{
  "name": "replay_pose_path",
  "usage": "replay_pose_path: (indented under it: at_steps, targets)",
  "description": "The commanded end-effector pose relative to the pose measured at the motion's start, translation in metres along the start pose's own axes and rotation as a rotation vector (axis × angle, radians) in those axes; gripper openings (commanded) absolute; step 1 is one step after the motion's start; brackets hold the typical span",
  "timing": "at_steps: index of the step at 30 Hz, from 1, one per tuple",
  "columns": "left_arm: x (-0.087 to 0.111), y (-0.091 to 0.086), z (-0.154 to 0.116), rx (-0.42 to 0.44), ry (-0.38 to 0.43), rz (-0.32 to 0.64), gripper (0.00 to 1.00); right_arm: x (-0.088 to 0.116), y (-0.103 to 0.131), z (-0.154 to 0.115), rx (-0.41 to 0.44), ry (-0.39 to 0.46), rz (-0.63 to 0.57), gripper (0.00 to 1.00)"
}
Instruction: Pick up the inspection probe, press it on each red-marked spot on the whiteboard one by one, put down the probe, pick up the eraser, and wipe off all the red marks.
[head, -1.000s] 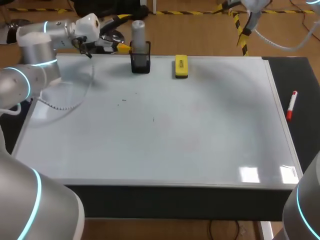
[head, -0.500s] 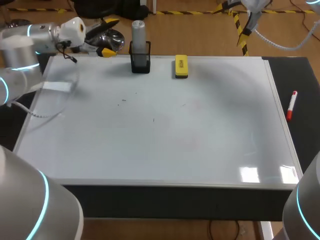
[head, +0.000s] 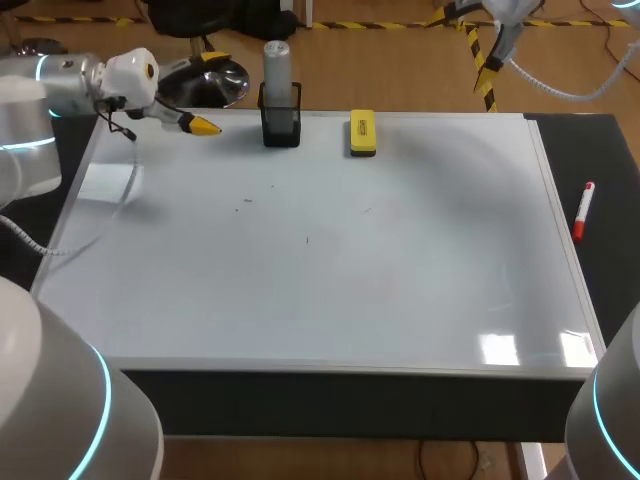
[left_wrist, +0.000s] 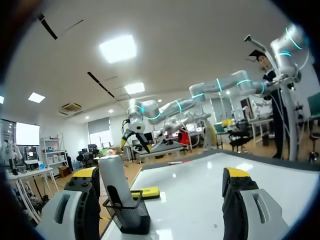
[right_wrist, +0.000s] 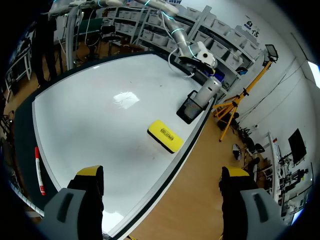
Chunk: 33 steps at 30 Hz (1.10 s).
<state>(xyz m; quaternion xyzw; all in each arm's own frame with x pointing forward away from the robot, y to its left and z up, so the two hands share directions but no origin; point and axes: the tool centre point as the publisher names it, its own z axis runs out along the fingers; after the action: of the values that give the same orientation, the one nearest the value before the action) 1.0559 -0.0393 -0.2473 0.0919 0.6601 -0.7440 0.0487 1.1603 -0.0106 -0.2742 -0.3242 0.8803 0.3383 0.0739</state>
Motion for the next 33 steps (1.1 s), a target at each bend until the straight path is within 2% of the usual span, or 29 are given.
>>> replay_pose_path:
  at_steps: [1,9,33]
  targets:
    - [0.0144,-0.0059,0.0017,-0.16,-0.67,-0.002,1.0,0.0014,0.0026,-0.0016,0.007,0.002,-0.002,1.0]
    - [0.021,-0.0013,0.0012,-0.204,-0.692,0.005,1.0,0.0014,0.0026,-0.0016,0.007,0.002,-0.002,1.0]
    - [0.0237,0.0002,0.0031,-0.156,-0.647,-0.009,1.0,0.0014,0.0026,-0.0016,0.007,0.002,-0.002,1.0]
